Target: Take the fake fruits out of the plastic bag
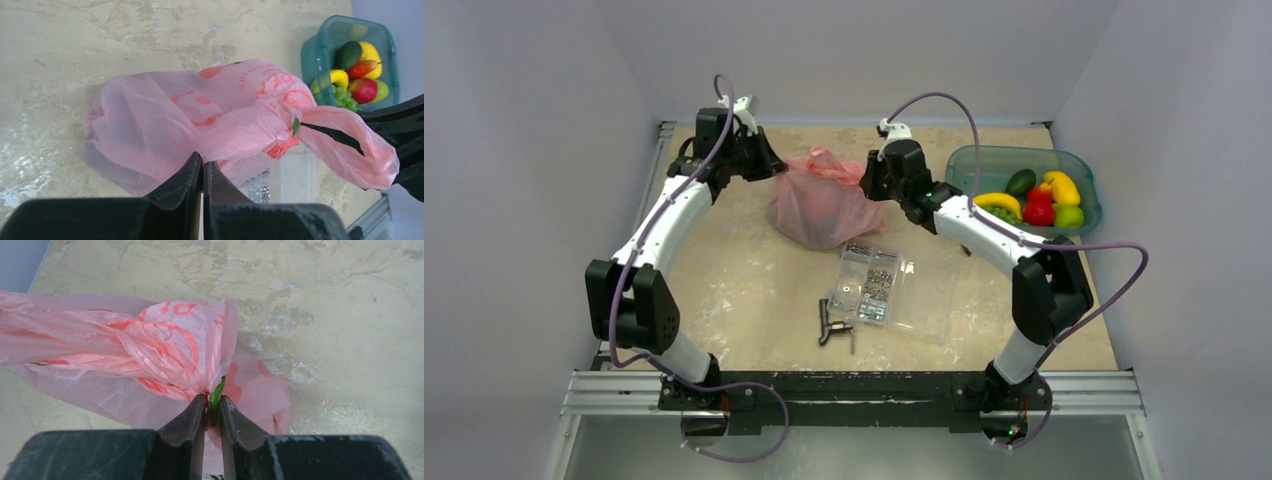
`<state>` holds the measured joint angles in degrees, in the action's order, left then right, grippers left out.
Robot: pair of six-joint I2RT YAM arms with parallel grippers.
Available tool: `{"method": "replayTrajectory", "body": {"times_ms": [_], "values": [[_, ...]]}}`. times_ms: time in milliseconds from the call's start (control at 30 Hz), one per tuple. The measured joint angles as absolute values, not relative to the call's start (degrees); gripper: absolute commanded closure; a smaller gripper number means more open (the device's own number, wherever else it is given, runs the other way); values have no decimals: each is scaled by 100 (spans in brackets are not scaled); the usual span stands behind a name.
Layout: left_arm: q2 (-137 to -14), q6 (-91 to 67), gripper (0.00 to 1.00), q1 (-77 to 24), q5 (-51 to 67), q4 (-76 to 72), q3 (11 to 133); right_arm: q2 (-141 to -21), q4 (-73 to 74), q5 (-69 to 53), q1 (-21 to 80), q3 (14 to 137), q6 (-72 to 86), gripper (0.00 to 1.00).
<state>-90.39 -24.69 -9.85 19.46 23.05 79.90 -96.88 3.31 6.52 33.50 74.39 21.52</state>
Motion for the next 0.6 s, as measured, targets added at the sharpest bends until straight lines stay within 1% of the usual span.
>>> {"method": "replayTrajectory", "body": {"times_ms": [67, 200, 267, 300, 467, 600], "values": [[-9076, -2628, 100, -945, 2161, 2228, 7990, -9688, 329, 517, 3306, 7439, 2110, 85], [-9161, -2794, 100, -906, 2480, 2036, 7977, -9754, 532, 346, 3288, 7609, 1942, 91], [-9185, -2792, 100, -919, 2526, 2005, 7975, -9817, 644, 276, 3288, 7787, 1824, 99], [-9192, -2788, 100, -934, 2508, 2005, 7968, -9828, 679, 215, 3288, 7852, 1765, 100], [-9113, -2799, 100, -1022, 2314, 2088, 7743, -9830, 821, 25, 3286, 7975, 1518, 100], [-8635, -2740, 100, -969, 1920, 2532, 7312, -9830, 762, -119, 3273, 7975, 1474, 100]]}}
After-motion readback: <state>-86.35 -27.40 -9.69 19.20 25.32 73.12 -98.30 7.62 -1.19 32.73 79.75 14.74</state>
